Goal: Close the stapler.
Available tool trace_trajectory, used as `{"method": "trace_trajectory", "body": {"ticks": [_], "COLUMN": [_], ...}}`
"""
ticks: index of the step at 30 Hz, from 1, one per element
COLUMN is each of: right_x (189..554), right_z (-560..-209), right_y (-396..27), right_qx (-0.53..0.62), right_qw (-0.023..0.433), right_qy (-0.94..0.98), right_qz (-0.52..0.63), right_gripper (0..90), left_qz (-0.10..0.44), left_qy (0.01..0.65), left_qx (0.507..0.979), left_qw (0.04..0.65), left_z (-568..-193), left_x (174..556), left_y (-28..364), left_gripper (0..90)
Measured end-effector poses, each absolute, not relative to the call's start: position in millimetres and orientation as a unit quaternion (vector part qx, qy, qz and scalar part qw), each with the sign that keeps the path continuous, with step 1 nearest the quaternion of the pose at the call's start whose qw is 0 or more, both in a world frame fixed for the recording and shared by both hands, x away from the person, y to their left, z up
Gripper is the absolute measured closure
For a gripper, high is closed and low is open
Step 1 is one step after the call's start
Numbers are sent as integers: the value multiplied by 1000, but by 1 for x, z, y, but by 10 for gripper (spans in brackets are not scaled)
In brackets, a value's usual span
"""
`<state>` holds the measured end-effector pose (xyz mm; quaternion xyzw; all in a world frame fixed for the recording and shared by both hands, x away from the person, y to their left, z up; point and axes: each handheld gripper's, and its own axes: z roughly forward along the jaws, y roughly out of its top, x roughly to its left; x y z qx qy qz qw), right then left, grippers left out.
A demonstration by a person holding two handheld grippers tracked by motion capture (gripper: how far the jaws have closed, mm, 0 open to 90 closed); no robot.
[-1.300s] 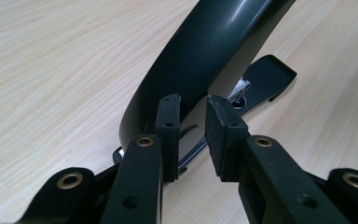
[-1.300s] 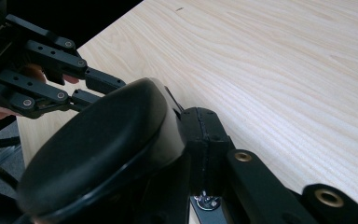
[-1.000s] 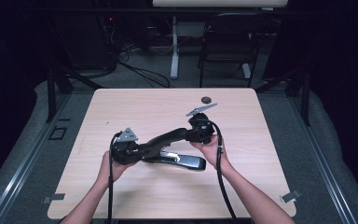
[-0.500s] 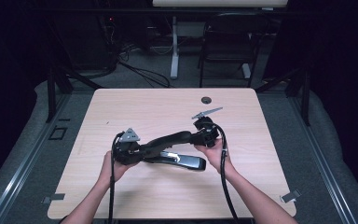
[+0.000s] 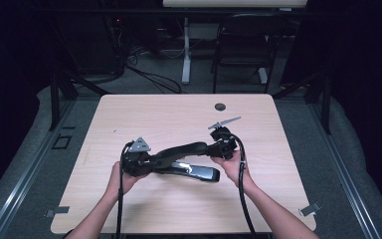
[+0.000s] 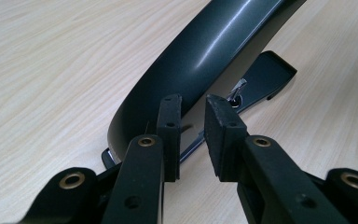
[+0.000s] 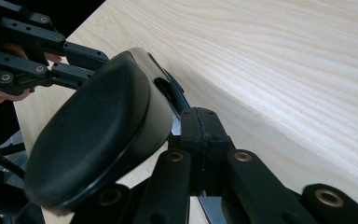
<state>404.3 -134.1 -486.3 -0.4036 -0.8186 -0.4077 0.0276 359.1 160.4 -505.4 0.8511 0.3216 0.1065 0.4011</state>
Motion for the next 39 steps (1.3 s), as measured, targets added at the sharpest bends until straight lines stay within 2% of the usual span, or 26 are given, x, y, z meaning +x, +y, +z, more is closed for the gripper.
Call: {"method": "trace_trajectory", "body": {"ticks": [29,39], "right_x": [406,410], "right_z": [-501,-517], "right_y": [-145,-156], "right_qx": [-415,-432], "right_qw": [40,47], "right_qy": [-825,-825], "right_qz": [-382,-361], "right_gripper": [900,900], "left_qz": [102,95], "left_qy": [315,307], "left_qx": [856,863], "left_qw": [396,391], "left_z": [-507,-510], "left_x": [359,361], "left_y": [154,147], "left_gripper": [763,762]}}
